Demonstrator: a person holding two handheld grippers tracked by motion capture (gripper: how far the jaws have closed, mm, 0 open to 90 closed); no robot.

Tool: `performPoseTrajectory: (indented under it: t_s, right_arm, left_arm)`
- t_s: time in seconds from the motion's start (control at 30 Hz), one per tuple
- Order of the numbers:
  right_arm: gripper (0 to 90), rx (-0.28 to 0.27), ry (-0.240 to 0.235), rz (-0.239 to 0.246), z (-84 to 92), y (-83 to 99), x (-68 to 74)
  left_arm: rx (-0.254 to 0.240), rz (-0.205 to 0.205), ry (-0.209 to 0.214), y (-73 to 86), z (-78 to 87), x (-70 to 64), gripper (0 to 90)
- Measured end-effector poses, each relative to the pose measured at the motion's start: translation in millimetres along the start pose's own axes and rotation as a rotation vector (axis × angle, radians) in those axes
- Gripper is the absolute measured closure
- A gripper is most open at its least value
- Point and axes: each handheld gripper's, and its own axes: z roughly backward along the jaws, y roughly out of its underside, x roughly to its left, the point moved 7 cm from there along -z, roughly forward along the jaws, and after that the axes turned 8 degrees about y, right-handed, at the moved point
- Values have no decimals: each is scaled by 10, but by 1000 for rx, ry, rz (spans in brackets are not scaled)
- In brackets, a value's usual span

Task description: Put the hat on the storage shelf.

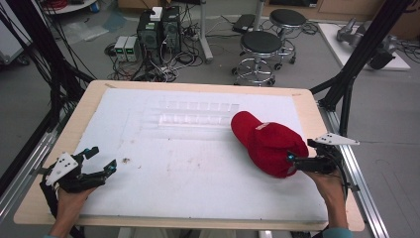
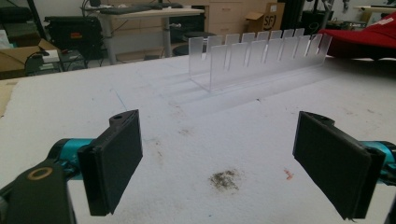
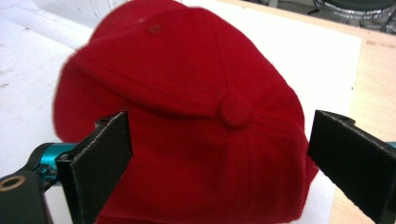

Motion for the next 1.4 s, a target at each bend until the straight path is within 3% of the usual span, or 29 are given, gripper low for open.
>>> performPoseTrajectory:
  t_s: [0.1,0.2,0.27,0.4,0.43,0.5,0.57,0.63,0.8,0.87,1.13,1.4]
  right_arm:
    - [54,32,2,-44,-57,65,-61]
    - [82,47,-3,-56,-75,89,-68]
    - [192,28,-9,-48,-63,104,-65]
    - [267,47,-14,-49,-91,156,-52]
    - [343,54,-12,-47,-106,168,-40]
    - [373,53,-10,-39,-111,170,-34]
    - [519,56,2,-20,-124,175,-10]
    - [559,56,-1,-16,-122,176,3]
    - [765,33,15,17,-99,161,34]
    - [806,18,21,29,-81,141,55]
    - [844,-9,42,37,-38,80,96]
    - [851,-67,32,58,103,-155,169]
  left_arm:
    - [6,-1,-2,2,-3,0,160]
    - [8,-4,-2,3,-4,0,160]
    - [7,-2,-3,3,-4,1,160]
    - [9,-4,-3,3,-5,0,160]
    - [9,-5,-2,3,-6,-1,160]
    - [10,-7,-2,3,-4,-1,160]
    - [10,-6,-2,4,-4,-1,160]
    - [8,-3,-2,3,-3,-1,160]
    - [9,-5,-3,4,-3,0,160]
    - [8,-5,-4,2,-6,-2,159]
    - [16,-9,-28,5,-10,2,159]
    - [22,3,-44,6,-15,17,158]
